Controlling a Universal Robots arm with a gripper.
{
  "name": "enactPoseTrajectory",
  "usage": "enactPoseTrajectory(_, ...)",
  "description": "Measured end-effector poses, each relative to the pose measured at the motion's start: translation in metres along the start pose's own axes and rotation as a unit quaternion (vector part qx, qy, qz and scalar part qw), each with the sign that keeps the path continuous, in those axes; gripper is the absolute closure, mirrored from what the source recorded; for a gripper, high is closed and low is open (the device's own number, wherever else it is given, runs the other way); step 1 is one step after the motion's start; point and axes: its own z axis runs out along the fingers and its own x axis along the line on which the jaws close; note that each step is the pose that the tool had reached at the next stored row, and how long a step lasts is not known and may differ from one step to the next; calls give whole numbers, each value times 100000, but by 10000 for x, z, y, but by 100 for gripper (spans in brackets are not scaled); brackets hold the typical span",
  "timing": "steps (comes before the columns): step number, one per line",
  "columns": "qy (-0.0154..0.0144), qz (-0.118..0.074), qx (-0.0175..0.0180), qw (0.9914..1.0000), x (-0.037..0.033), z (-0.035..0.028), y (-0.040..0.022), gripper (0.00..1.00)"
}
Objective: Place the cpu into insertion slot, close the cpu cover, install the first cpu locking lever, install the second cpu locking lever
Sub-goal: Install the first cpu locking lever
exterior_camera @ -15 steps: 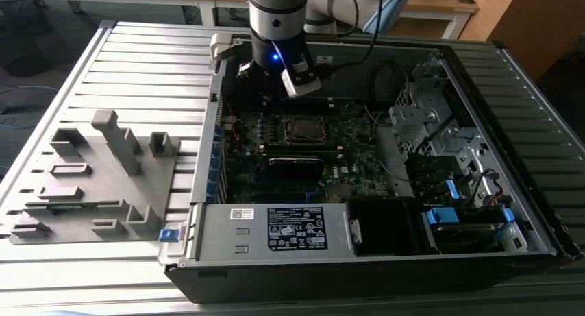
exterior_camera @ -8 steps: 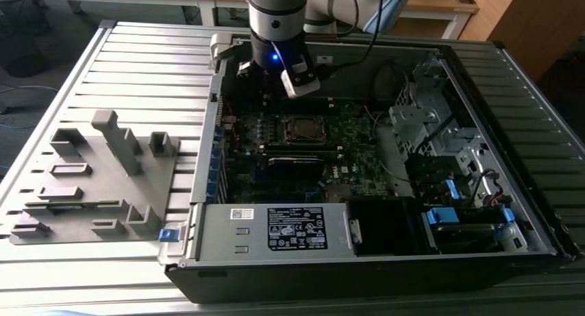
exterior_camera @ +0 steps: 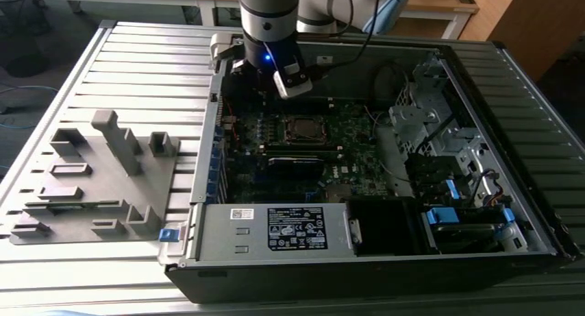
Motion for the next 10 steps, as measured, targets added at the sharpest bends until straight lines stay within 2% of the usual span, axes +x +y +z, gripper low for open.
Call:
enactPoseTrajectory(6, 8, -1, -97, 100000, 70, 0, -6, 89)
enactPoseTrajectory(7, 27, 9, -361, 99999, 78, -1, -7, 89)
enactPoseTrajectory(9, 90, 29, -1173, 99993, 88, -1, -8, 89)
enactPoseTrajectory(10, 112, 44, -1438, 99990, 91, -1, -8, 89)
